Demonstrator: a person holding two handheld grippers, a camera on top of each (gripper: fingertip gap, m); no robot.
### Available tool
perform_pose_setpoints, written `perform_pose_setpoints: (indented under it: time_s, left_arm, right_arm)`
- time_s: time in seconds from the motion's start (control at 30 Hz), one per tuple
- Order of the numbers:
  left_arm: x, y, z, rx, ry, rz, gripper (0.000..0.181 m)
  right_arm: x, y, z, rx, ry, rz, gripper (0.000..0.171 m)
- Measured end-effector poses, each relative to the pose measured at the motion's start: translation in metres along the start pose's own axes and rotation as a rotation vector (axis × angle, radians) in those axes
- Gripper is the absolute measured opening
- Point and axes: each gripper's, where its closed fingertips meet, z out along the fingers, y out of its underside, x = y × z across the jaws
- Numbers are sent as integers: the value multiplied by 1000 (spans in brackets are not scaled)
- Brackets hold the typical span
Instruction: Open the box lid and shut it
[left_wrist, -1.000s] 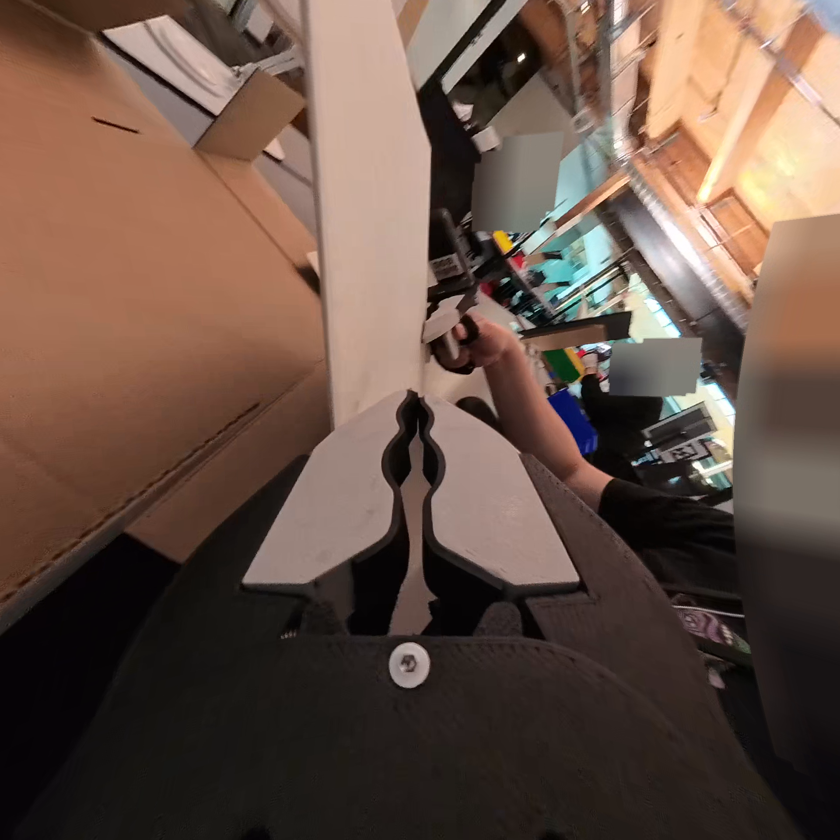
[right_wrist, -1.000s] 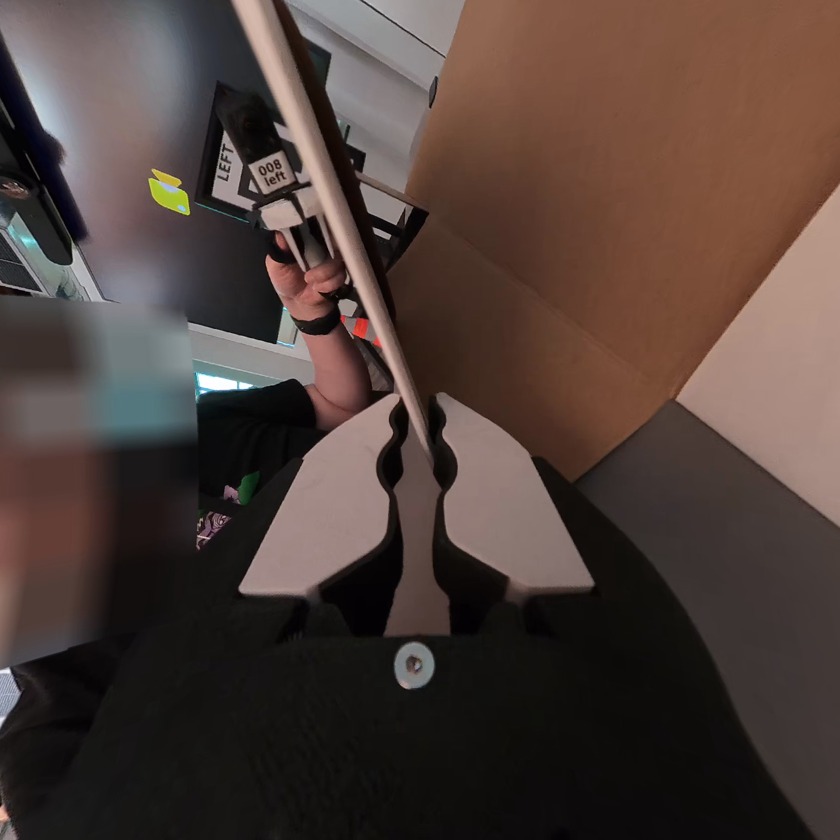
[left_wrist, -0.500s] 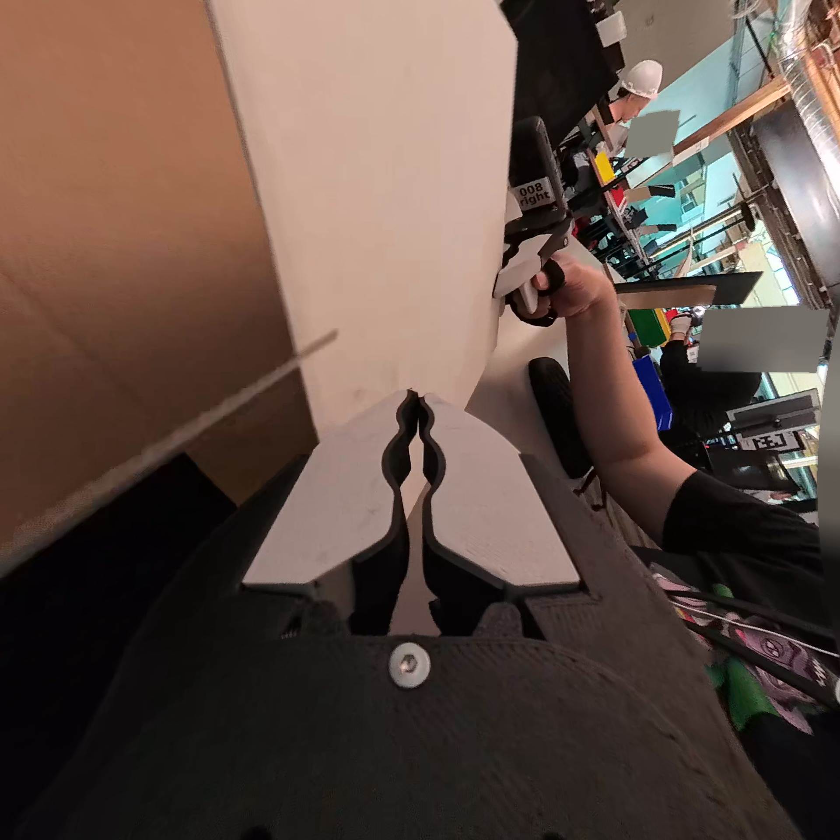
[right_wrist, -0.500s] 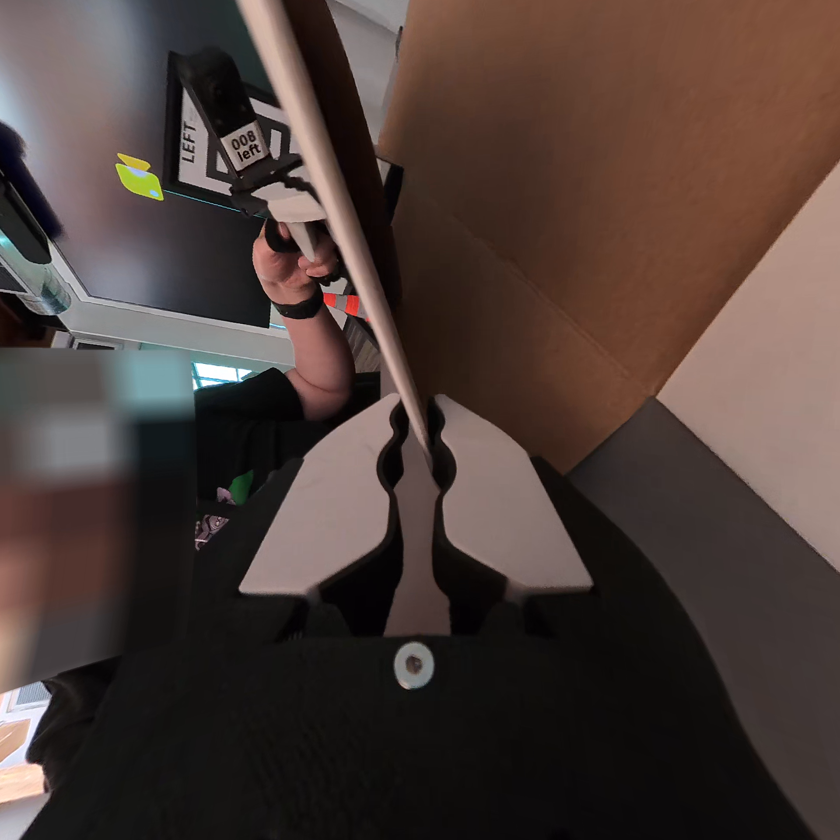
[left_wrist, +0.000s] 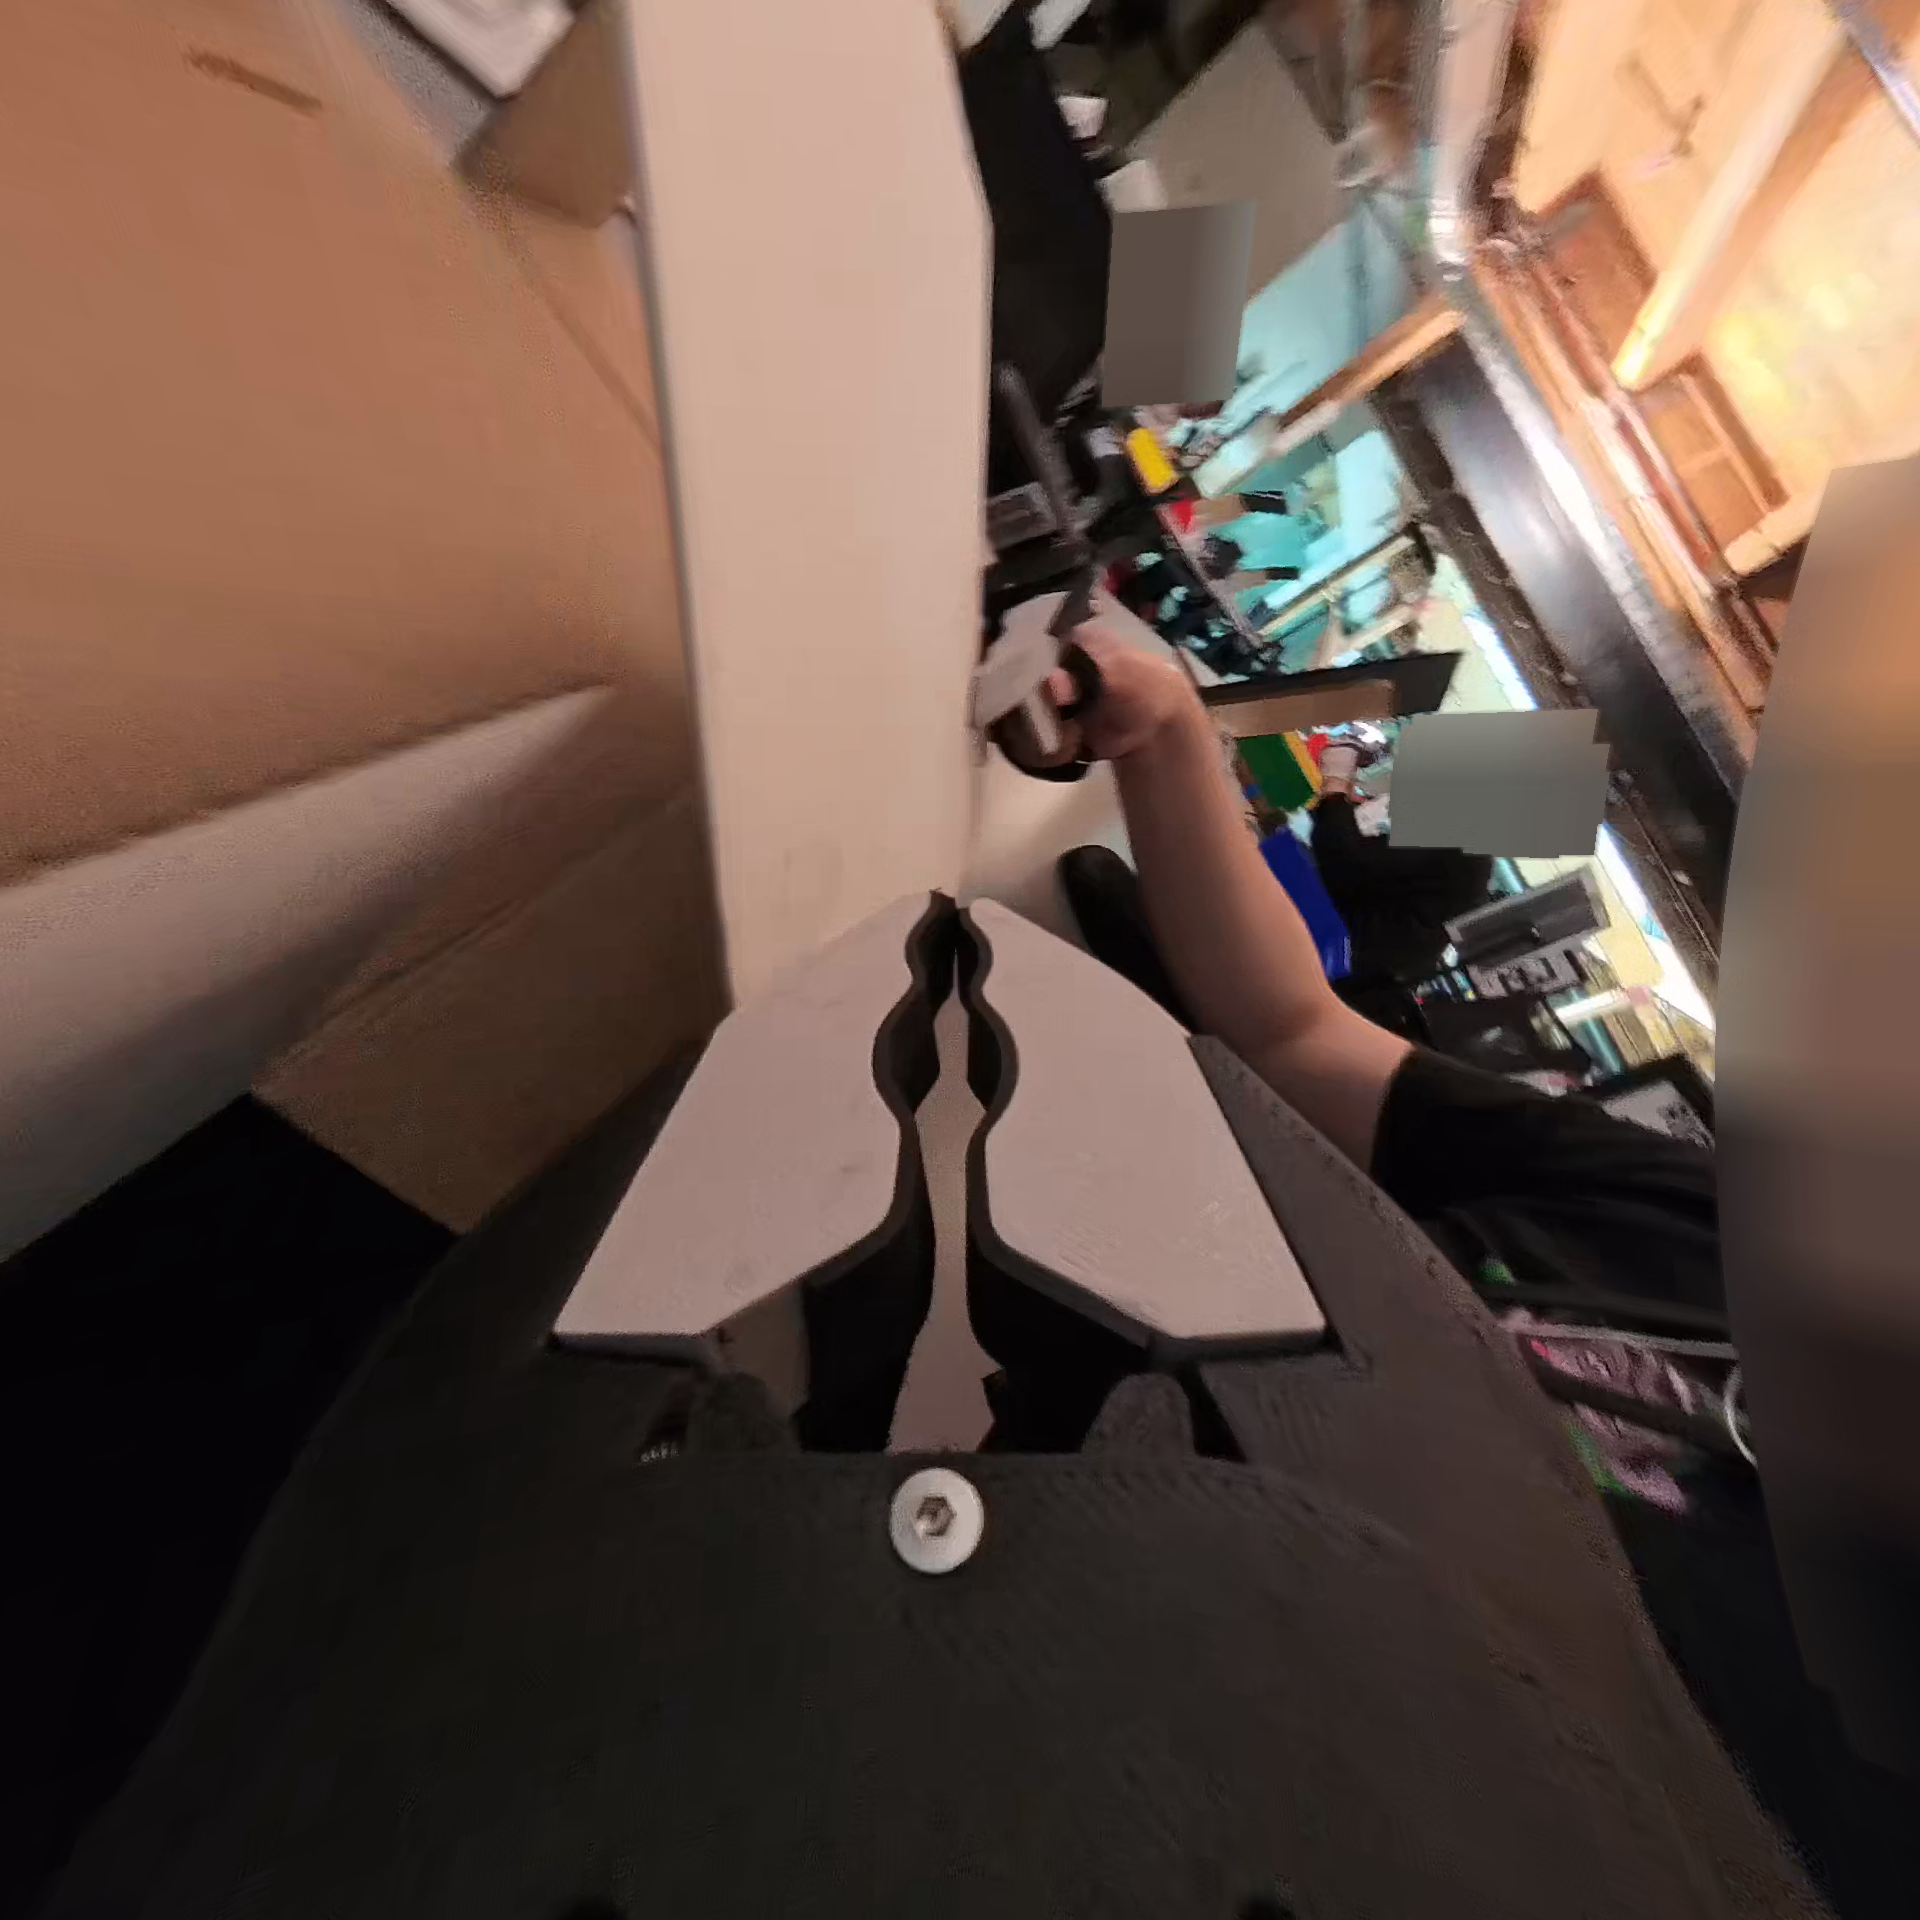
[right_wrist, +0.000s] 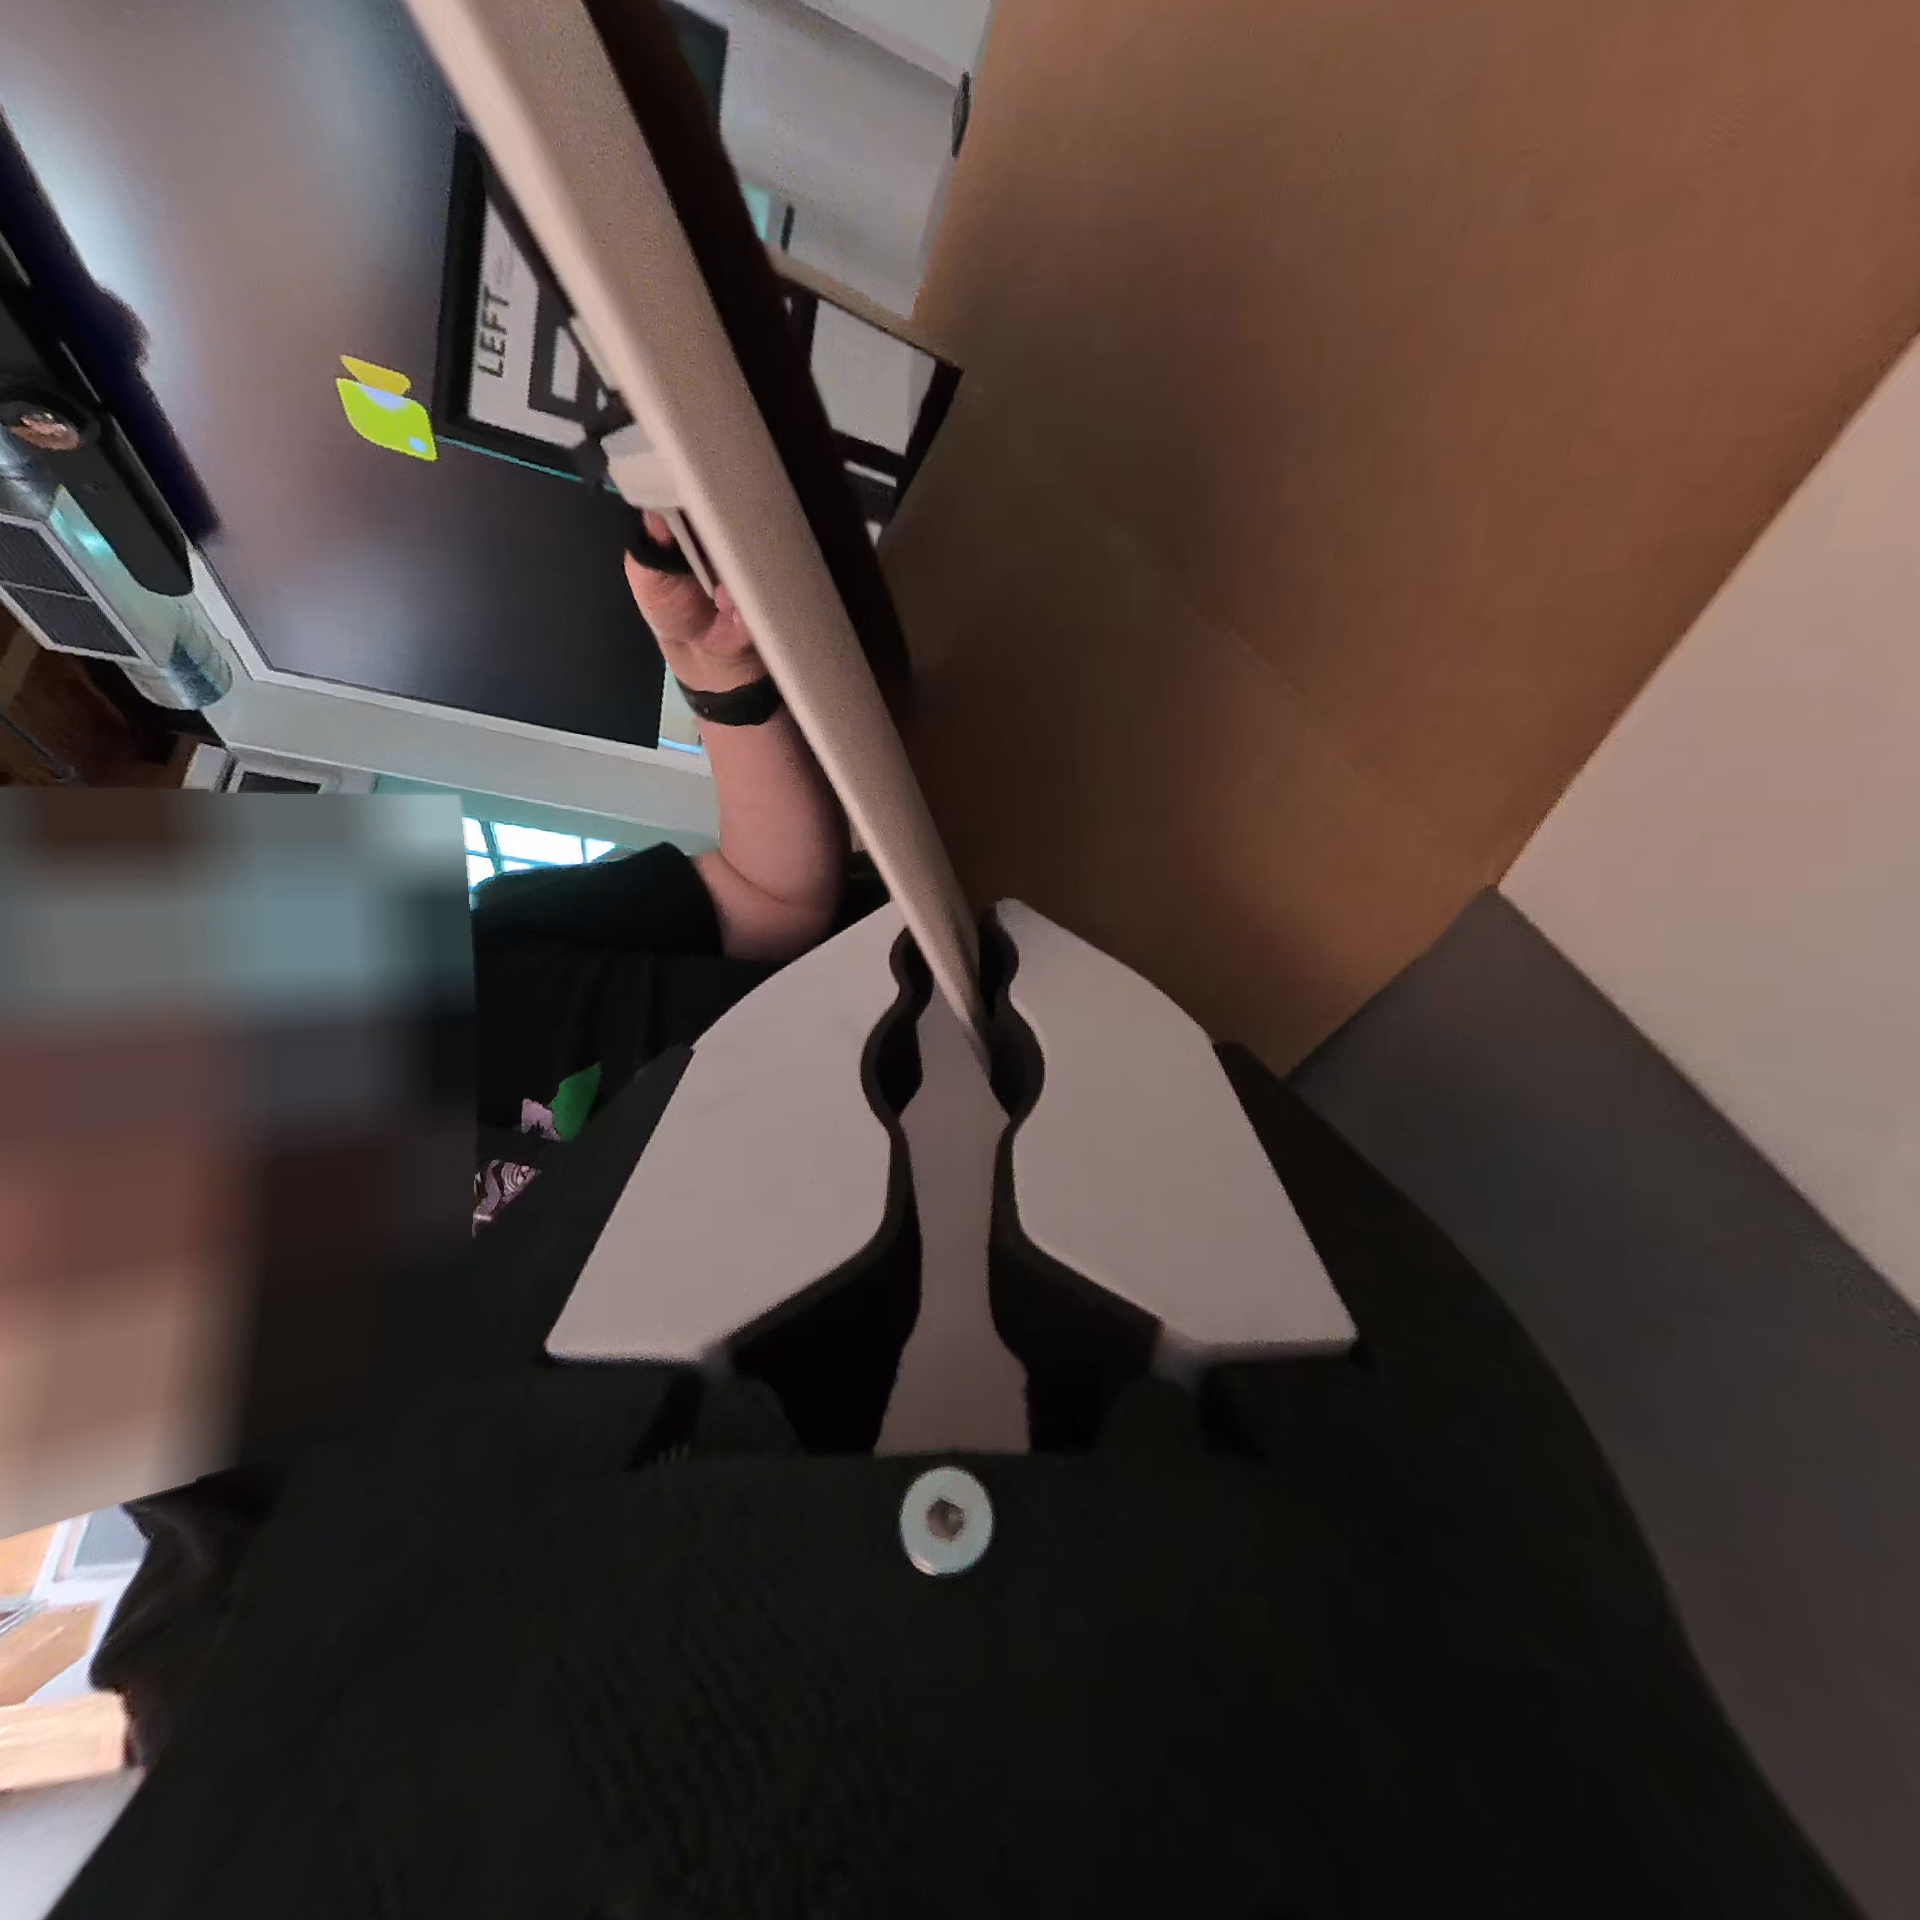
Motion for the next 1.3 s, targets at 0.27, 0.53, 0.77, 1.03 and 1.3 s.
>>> perform_pose_setpoints:
  time_s: [0.27, 0.53, 0.77, 1.03, 1.3]
  left_arm:
    - [6, 15, -23, -4, -107, 333, 28]
    - [9, -7, -42, 181, -130, 393, 38]
    - [-15, 10, -11, 61, -53, 189, 24]
    - [-24, 22, -9, 25, 95, -82, 10]
    - [0, 37, -5, -43, 124, 203, 12]
  right_arm:
    - [-15, -2, -6, 42, -22, -191, 7]
    - [-23, -4, -9, 75, -55, -259, 6]
    - [-25, -3, -9, 71, -59, -306, 6]
    - [-9, -5, -4, 64, -55, -126, 6]
    - [-27, 13, -14, 40, -38, -415, 7]
